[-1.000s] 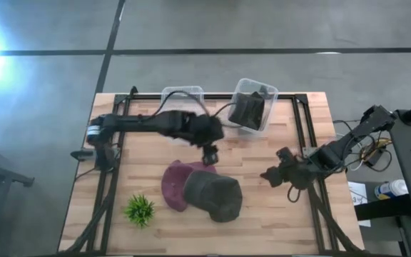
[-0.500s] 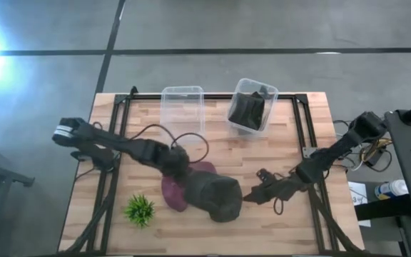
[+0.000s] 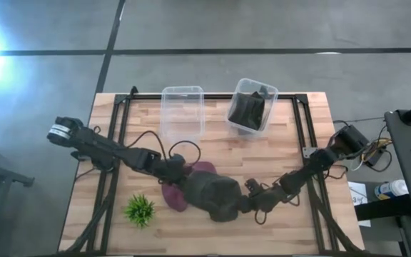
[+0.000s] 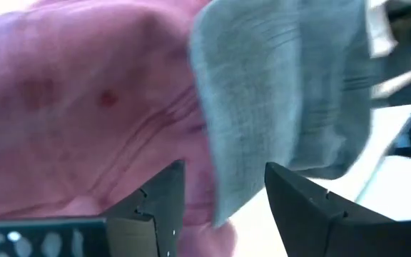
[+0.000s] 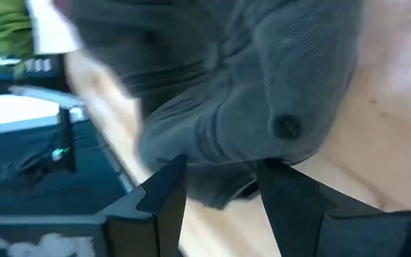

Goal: Pick and place caps into container
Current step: Put the dark gray cap into the right transparent container

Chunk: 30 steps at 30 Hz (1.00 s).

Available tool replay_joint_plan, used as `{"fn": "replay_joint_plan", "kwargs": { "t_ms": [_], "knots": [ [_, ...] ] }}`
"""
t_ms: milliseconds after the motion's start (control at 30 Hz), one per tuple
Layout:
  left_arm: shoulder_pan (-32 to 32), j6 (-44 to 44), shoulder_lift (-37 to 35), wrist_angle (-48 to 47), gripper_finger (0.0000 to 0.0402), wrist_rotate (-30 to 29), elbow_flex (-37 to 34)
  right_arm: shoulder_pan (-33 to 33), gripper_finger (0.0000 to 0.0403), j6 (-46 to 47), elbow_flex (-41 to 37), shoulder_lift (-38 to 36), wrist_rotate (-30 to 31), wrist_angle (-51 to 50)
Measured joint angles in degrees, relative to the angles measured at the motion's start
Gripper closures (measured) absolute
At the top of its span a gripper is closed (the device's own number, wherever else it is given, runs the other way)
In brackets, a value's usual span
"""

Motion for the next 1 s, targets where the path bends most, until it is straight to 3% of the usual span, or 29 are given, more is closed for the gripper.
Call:
{"fn": "replay_joint_plan", "kwargs": {
  "t_ms": [433, 567, 767, 1000],
  "knots": [
    [0.04, 0.73, 1.33, 26.12, 0.0222, 0.17, -7.21, -1.42, 0.0236, 0.99, 0.52, 3.82, 0.03, 2.36],
    [0.04, 5.69, 1.26, 26.41, 0.0266, 0.55, -4.9, -2.23, 0.0236, -2.44, 0.48, 2.95, 1.44, 2.17],
    [0.32, 11.78, 1.26, 24.33, 0.0381, -1.88, -1.77, -2.83, 0.0236, -7.53, 0.45, -1.77, 3.24, 0.19],
    [1.48, 10.77, 1.45, 21.04, 0.039, -2.01, -0.92, -3.16, 0.0236, -9.47, 0.37, -5.01, 3.27, -5.04]
  ]
}}
